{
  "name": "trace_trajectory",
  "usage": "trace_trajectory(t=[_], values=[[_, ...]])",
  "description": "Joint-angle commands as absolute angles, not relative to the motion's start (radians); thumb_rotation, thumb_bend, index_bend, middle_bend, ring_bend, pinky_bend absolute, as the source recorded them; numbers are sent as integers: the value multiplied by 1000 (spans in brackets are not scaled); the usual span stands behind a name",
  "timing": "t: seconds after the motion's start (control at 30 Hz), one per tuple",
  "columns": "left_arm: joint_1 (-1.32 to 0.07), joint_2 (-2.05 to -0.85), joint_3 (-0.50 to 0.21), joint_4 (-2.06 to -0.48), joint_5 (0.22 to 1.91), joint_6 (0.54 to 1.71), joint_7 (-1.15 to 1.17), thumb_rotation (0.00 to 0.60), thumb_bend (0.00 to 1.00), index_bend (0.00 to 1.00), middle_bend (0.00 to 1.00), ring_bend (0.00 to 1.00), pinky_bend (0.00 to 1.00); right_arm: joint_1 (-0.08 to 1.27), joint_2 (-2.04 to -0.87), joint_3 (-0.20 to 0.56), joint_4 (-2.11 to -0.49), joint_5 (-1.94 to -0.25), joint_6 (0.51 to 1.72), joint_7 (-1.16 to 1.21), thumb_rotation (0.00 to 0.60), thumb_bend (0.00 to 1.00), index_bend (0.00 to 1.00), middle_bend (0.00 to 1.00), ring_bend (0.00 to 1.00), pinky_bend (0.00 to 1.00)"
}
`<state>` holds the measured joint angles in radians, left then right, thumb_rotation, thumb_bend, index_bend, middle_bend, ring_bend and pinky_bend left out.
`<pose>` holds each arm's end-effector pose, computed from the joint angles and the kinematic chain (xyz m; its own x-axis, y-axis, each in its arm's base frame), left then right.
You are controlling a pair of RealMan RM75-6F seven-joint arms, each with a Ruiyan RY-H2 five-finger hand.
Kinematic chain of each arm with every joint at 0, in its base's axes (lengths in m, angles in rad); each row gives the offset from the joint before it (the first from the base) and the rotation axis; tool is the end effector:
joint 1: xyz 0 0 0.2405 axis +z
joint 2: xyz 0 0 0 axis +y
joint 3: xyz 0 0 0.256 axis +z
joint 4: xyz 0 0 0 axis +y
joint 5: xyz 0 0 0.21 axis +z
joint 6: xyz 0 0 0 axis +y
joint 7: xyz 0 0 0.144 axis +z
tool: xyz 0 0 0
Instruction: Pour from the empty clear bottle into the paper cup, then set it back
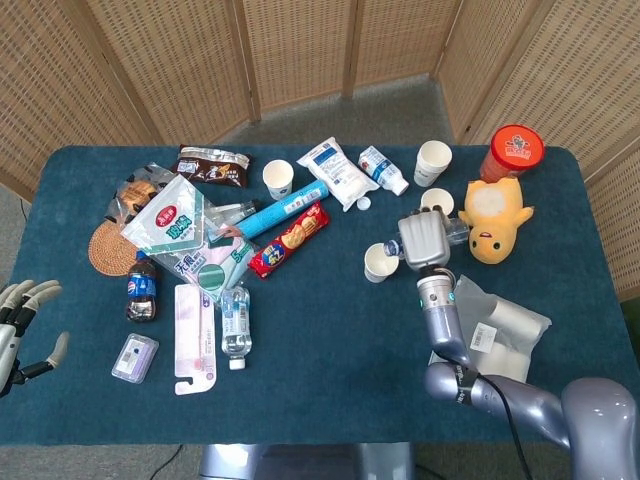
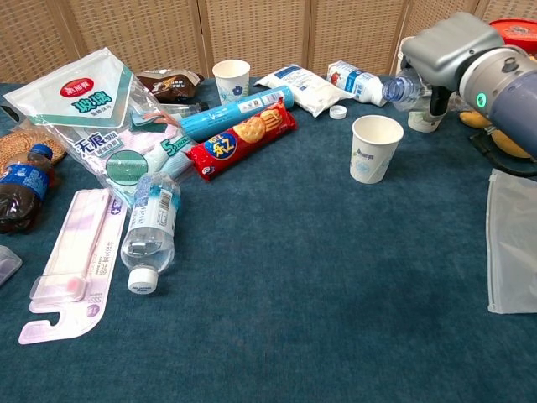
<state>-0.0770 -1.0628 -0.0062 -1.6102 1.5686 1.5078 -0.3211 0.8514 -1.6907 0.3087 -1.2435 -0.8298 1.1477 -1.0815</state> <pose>-0.3103 0.1694 0.1705 0.1498 0.0419 0.9878 0.9875 -0.0564 -0.1474 -0.1432 -0.4078 0.0046 0.8518 0.0150 0.5236 -0.5208 -0.0833 0.8496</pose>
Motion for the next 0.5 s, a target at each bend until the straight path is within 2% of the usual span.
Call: trace_trajectory(t=[0.03, 0.27, 0.5], values=[[-77, -1063, -6, -1611, 1569, 1508, -320, 332, 490, 151, 171, 86, 45, 838, -1658, 333, -1293, -796, 1137, -1041, 600, 234, 580, 588, 550, 296], [-79, -1061, -5, -1618, 1570, 1505, -314, 331, 489, 151, 171, 86, 46, 794, -1556, 398, -1456, -700, 1097, -887, 600, 236, 580, 587, 544, 296], [-80, -1058, -5, -1630, 1568, 1502, -301, 334, 490, 151, 171, 86, 46, 728, -1414, 421, -1608, -672, 1045, -708, 600, 235, 578, 580, 510, 297]])
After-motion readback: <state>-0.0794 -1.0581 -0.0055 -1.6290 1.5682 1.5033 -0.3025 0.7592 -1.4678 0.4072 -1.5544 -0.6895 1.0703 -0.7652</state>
